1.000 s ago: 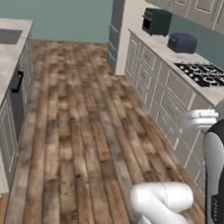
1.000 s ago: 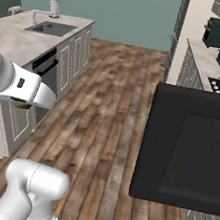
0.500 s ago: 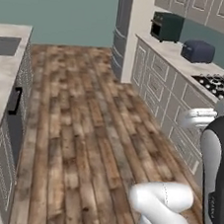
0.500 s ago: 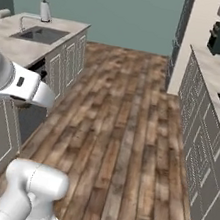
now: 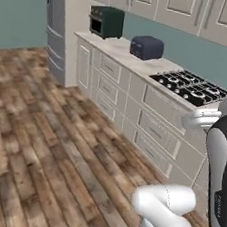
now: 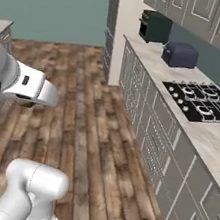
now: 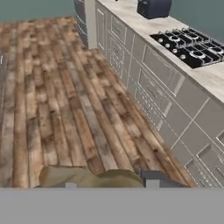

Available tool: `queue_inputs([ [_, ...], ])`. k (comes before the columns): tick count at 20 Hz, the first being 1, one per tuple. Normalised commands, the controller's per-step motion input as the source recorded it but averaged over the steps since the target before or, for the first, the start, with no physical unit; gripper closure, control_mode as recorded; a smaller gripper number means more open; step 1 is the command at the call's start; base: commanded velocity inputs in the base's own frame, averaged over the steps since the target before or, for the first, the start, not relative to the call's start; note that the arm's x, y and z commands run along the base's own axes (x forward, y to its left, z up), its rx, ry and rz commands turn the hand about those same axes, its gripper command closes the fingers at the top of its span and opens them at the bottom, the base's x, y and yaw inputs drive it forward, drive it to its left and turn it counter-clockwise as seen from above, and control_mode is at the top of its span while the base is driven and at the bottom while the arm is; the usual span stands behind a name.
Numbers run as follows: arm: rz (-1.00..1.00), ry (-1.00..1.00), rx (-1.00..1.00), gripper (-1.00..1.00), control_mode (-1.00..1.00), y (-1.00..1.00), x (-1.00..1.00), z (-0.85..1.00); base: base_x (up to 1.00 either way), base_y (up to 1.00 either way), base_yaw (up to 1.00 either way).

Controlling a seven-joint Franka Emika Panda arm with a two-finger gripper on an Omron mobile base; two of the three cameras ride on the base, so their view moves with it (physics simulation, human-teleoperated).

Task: Pick the garlic from the microwave and place it on plate located on the counter.

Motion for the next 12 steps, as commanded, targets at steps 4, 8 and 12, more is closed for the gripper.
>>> queue_inputs([
  [4,0.0,0.0,0.0,1.0,1.0,0.0,0.0,0.0,0.45,0.06,-0.75],
  [8,0.0,0.0,0.0,1.0,1.0,0.0,0.0,0.0,0.41,0.0,-0.76],
  [12,0.0,0.0,0.0,1.0,1.0,0.0,0.0,0.0,0.46,0.0,-0.73],
])
